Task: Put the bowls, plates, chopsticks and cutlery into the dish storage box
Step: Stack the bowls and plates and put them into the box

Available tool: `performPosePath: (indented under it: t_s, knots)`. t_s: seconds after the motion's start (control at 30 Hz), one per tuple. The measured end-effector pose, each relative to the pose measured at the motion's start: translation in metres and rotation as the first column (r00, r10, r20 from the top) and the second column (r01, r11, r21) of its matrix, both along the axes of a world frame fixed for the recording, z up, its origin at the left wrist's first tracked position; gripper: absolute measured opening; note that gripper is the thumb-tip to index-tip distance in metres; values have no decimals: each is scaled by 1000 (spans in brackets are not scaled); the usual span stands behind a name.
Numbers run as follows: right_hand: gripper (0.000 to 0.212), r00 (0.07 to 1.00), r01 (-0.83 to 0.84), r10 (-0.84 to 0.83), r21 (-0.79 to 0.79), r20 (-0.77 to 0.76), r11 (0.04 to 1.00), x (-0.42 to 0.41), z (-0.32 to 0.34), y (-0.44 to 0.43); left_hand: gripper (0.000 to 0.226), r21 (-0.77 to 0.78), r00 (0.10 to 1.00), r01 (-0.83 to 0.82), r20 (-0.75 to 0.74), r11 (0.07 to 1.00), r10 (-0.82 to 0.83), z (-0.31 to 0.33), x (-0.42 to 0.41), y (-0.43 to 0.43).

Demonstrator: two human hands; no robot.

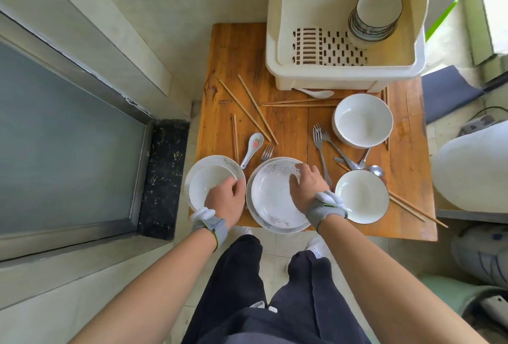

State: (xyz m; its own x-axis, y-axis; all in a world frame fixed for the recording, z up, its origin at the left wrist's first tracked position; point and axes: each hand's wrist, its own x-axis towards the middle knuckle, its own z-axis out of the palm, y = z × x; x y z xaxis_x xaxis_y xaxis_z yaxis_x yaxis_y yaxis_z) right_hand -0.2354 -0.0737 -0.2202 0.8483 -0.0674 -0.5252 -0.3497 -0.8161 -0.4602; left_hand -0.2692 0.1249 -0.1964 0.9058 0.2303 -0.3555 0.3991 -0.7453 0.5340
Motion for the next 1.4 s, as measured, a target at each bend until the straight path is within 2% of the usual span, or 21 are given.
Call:
performPosePath:
  t_s: [0.1,0.17,0.23,0.3,0.37,0.5,0.57,0.67,0.83,0.97,1.1,1.23,1.33,1.4]
  knots:
    - [47,997,-72,75,122,-14,990,8,0,40,14,45,989,-143,45,989,141,4,2,31]
    - [56,993,-102,110,199,-30,975,10,-2,66,32,80,977,-213,34,974,211,0,1,50]
    - [66,986,-129,151,245,-71,961,9,-6,87,51,98,952,-298,-41,950,303,-7,1,67]
    - [75,972,-147,190,269,-140,952,7,-14,103,59,89,906,-380,-164,921,390,-12,2,79]
    - [79,962,-139,197,278,-191,950,4,-23,115,58,57,867,-416,-276,908,415,-16,4,88]
    - [63,959,-160,210,248,-189,955,4,-34,126,42,-36,869,-378,-358,925,341,-25,7,94]
    - [53,952,-196,241,227,-188,954,5,-38,129,37,-18,866,-373,-366,928,341,-30,8,97]
    - [46,941,-230,270,200,-205,952,10,-41,130,38,26,841,-400,-388,916,378,-33,10,101]
    - [45,934,-240,275,169,-230,956,8,-35,135,41,-63,806,-442,-466,895,366,-35,13,109]
    - [40,936,-245,280,174,-213,954,4,-27,138,41,-108,781,-520,-463,847,420,-26,10,114]
    - [39,952,-219,255,204,-170,954,4,-4,139,37,-110,782,-574,-368,811,503,0,13,113]
    - [44,978,-141,173,240,-117,960,7,20,129,45,-69,812,-544,-293,836,504,29,26,100]
    - [42,994,-58,78,244,-74,968,6,38,104,51,-124,849,-501,-265,857,457,48,33,79]
    - [42,996,-30,45,190,-74,981,5,42,82,63,-151,862,-466,-300,872,409,51,36,60]
